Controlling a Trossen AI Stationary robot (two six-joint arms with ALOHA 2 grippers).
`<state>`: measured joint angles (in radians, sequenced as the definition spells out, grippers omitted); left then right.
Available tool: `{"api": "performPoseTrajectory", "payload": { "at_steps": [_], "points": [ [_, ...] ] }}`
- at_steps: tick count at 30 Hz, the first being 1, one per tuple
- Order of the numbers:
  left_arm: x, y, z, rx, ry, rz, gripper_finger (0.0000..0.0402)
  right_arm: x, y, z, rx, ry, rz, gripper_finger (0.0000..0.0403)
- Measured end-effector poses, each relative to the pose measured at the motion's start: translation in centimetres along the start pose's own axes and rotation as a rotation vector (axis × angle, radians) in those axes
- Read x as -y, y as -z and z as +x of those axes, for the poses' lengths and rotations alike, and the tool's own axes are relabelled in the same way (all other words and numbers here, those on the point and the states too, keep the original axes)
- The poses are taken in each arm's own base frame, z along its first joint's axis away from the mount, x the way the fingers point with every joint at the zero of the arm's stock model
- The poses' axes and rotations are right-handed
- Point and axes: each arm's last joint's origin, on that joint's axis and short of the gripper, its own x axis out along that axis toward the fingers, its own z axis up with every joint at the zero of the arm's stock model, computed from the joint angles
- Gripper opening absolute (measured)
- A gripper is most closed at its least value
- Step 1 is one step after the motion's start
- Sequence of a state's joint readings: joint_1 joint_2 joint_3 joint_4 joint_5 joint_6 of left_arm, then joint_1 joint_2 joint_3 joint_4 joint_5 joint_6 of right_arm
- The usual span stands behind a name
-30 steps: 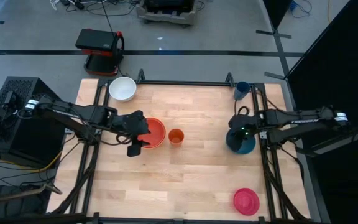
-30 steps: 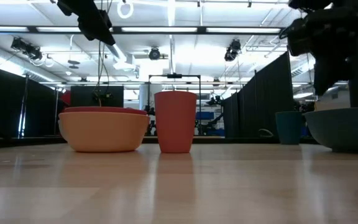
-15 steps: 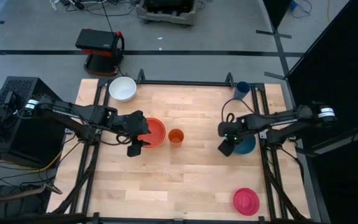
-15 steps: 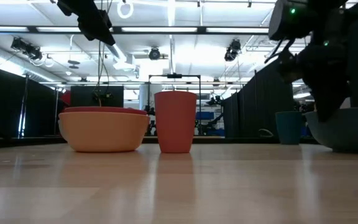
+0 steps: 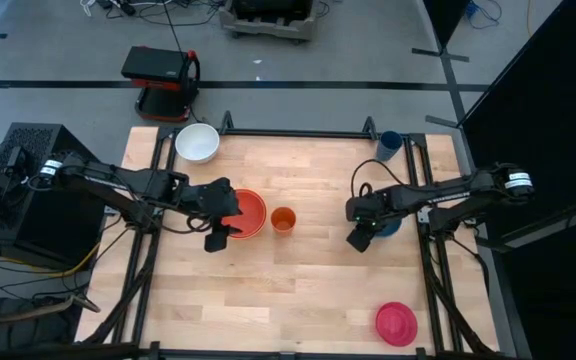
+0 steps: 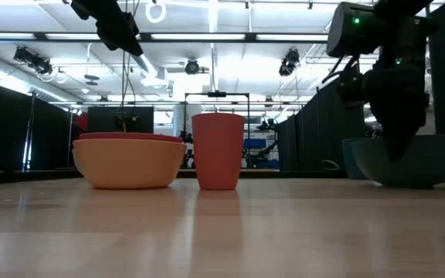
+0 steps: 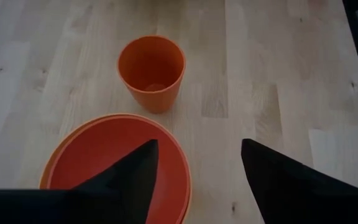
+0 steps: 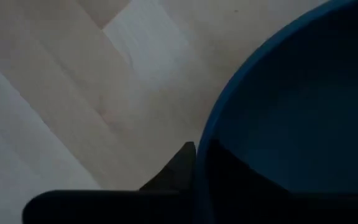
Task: Nest bowls inside each other
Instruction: Stack the blue bowl on top of the stacked bowls
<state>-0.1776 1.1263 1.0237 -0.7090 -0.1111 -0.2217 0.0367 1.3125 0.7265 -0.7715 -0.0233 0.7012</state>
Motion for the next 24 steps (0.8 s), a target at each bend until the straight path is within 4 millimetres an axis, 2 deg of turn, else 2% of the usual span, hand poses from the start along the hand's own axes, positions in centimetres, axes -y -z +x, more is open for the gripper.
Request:
{"api": "performPoseTrajectory", "payload": {
  "at_steps": [5, 13, 24],
  "points": [
    [0.0, 0.0, 0.0, 0.003, -0.011, 0.001, 0.0206, -0.6, -0.2, -1.3, 0.046, 0.045, -0.051, 0.0000],
    [-0.1, -0.1, 0.0, 0.016, -0.046, 0.031, 0.0194, -4.8, -1.8, -6.3, 0.263, -0.017, -0.306, 0.0001],
    [0.2, -0.3, 0.0, 0.045, -0.024, 0.104, 0.0198, -10.3, -2.0, -10.6, 0.430, -0.444, -0.564, 0.0001]
  ]
}}
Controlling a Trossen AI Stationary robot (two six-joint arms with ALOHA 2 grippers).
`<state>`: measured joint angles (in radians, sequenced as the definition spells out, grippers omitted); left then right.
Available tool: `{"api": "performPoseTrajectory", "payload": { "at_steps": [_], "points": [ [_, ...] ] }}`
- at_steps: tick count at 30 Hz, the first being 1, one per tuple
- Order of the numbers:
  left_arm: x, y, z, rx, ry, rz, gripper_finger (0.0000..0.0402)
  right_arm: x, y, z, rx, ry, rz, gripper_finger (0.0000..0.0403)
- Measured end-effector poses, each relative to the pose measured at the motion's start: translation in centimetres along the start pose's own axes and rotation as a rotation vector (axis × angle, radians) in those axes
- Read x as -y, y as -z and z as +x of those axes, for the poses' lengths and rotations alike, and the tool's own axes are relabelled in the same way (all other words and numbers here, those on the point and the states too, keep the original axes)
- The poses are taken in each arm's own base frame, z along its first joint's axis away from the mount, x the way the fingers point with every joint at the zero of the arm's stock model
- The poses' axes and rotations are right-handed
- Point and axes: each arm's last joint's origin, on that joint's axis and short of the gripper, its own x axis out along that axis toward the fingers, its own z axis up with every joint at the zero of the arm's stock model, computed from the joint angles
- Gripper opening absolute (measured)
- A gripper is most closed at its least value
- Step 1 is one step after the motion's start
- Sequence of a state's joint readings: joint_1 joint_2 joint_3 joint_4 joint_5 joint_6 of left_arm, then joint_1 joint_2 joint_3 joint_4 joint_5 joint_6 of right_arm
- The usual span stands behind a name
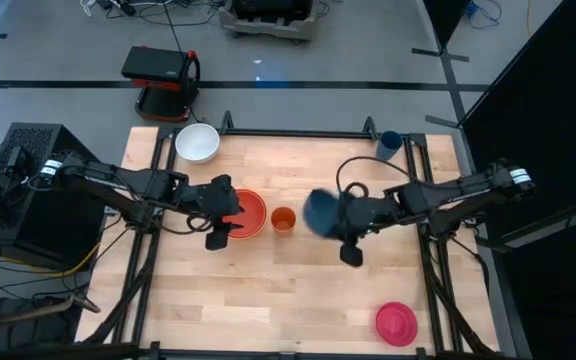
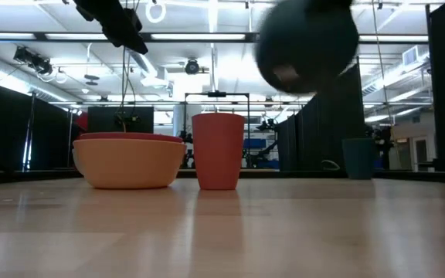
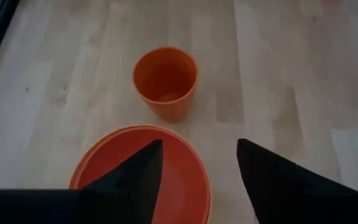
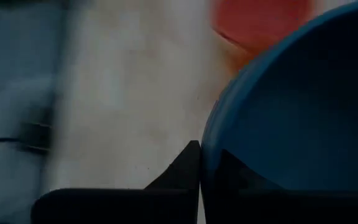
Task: Nest bowls inside each other
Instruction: Stack the blue bowl on top of the stacked bowls
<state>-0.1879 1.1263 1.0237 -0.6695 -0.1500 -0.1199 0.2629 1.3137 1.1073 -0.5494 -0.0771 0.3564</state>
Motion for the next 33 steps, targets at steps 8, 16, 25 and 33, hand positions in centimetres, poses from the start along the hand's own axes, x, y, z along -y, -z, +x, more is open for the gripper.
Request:
{"api": "performPoseTrajectory", "payload": {
  "at_steps": [8, 16, 25, 33],
  "points": [
    [0.5, -0.3, -0.1, 0.038, 0.036, 0.069, 0.0204, -3.8, -2.5, -0.9, 0.157, -0.297, -0.165, 0.0000],
    [2.4, -1.1, -0.5, 0.142, 0.185, 0.193, 0.0225, -6.5, -2.9, 2.0, 0.190, -0.657, -0.363, 0.0000],
    [3.9, -1.3, -0.3, 0.247, 0.315, 0.255, 0.0223, -6.0, -3.3, 5.2, 0.209, -0.751, -0.428, 0.0000],
    [5.0, -1.1, 0.1, 0.335, 0.427, 0.297, 0.0215, -5.2, -4.0, 7.1, 0.271, -0.842, -0.493, 0.0000]
  ]
}}
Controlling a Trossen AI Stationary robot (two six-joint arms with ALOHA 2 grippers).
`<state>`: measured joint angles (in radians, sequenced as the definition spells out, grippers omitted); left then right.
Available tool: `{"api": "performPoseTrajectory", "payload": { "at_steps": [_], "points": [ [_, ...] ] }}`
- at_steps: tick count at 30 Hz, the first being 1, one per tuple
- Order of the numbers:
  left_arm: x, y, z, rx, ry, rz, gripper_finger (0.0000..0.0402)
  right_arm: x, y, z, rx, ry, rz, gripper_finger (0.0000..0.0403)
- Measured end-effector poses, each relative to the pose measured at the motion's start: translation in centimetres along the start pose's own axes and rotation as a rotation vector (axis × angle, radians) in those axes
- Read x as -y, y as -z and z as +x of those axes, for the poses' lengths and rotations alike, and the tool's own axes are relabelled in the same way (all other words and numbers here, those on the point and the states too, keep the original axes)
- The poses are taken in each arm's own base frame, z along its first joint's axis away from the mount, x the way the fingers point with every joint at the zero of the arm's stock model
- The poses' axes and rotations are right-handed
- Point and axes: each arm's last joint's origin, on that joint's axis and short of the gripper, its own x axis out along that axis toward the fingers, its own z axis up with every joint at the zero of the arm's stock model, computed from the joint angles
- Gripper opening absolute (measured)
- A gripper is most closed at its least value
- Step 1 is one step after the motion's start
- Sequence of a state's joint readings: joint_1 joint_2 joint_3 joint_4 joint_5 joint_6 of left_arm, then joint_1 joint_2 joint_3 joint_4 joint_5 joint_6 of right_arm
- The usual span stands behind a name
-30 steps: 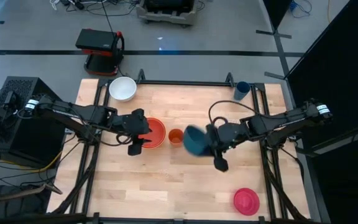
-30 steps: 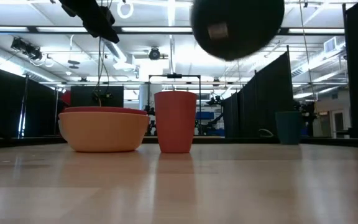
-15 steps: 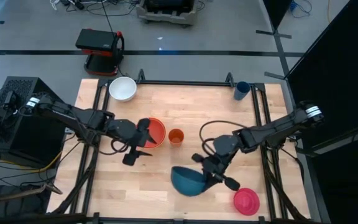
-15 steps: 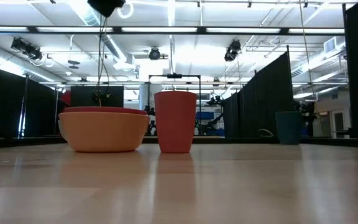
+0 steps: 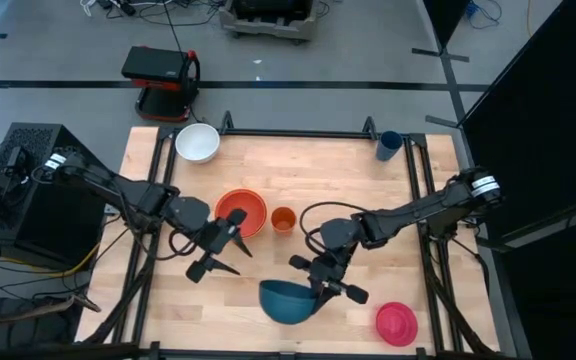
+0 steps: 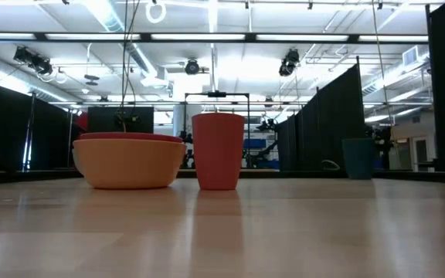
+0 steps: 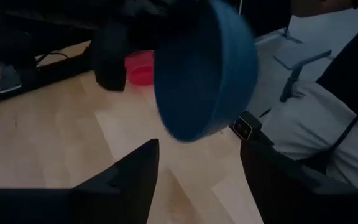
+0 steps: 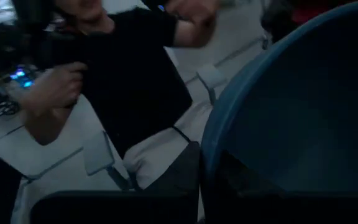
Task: Nest bowls inside each other
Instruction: Stack the blue bowl on top of the stacked bowls
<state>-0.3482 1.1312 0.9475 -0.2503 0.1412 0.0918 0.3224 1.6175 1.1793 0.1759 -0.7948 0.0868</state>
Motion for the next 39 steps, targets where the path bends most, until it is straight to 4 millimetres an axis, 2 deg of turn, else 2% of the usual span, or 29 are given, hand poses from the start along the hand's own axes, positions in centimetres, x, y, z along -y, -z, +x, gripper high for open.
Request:
{"api": "performPoseTrajectory", "payload": {
  "at_steps": [12, 34, 37, 39],
  "points": [
    [0.7, 1.0, 1.1, 0.182, 0.141, 0.046, 0.0214, 2.3, 1.0, 0.0, 0.012, -0.010, -0.009, 0.0000],
    [0.7, 1.2, 2.9, 0.247, 0.198, 0.050, 0.0208, 4.3, 0.5, -1.6, 0.084, 0.015, -0.069, 0.0000],
    [0.6, 1.6, 3.7, 0.216, 0.202, 0.037, 0.0188, 4.6, 0.5, -1.9, 0.087, 0.032, -0.067, 0.0000],
    [0.6, 1.9, 4.2, 0.200, 0.222, 0.035, 0.0149, 4.6, 0.5, -1.9, 0.087, 0.034, -0.066, 0.0000]
  ]
}}
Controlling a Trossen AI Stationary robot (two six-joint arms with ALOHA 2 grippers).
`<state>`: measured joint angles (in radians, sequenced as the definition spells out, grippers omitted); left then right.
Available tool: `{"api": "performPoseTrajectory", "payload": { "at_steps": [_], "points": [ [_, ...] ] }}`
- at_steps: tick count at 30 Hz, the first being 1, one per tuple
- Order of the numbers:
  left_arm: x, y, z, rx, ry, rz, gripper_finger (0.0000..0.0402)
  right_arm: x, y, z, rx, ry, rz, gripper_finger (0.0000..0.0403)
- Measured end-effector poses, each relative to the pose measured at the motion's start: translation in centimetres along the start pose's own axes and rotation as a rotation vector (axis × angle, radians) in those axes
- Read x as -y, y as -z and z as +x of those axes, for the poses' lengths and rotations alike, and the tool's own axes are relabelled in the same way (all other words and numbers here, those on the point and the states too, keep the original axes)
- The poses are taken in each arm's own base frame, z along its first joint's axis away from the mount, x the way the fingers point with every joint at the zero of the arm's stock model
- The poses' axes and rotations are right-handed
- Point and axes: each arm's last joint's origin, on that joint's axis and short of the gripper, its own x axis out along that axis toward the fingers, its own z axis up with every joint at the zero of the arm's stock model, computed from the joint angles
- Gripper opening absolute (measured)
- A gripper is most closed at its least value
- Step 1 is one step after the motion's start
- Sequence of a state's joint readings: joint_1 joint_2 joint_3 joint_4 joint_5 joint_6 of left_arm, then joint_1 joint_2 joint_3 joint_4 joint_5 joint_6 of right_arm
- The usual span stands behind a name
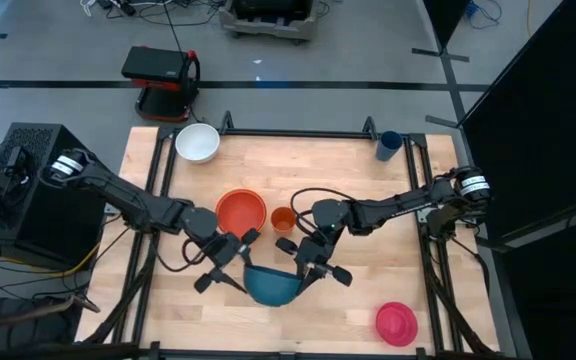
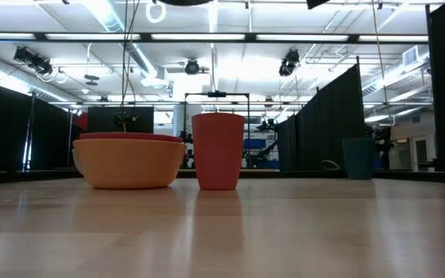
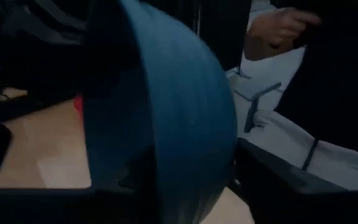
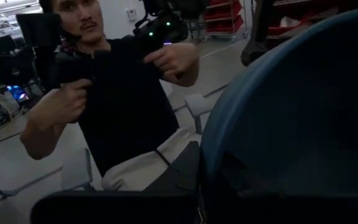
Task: Nest bowls inside each other
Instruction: Stack the blue bowl on top of the stacked bowls
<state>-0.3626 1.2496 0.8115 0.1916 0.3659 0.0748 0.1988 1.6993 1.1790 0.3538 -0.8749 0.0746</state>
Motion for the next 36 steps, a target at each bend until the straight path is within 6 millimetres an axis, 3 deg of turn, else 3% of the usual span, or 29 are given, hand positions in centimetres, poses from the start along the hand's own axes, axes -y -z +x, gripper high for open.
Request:
{"api": "performPoseTrajectory", "payload": {
  "at_steps": [4, 7, 26, 36],
  "points": [
    [0.0, 0.2, 0.2, -0.003, 0.108, -0.002, 0.0031, 0.2, 0.0, -0.2, 0.002, 0.011, 0.000, 0.0002],
    [0.0, 0.3, 0.1, -0.010, 0.132, -0.008, 0.0010, 0.3, 0.0, -0.2, 0.002, 0.028, 0.000, 0.0003],
    [-2.2, 2.0, -1.8, -0.225, -0.162, -0.142, 0.0001, 1.6, -0.7, -2.7, 0.005, 0.336, 0.080, 0.0163],
    [-2.9, 0.0, -5.0, -0.344, -0.388, -0.179, 0.0001, 0.6, -1.4, -5.4, -0.112, 0.749, 0.140, 0.0169]
  ]
}}
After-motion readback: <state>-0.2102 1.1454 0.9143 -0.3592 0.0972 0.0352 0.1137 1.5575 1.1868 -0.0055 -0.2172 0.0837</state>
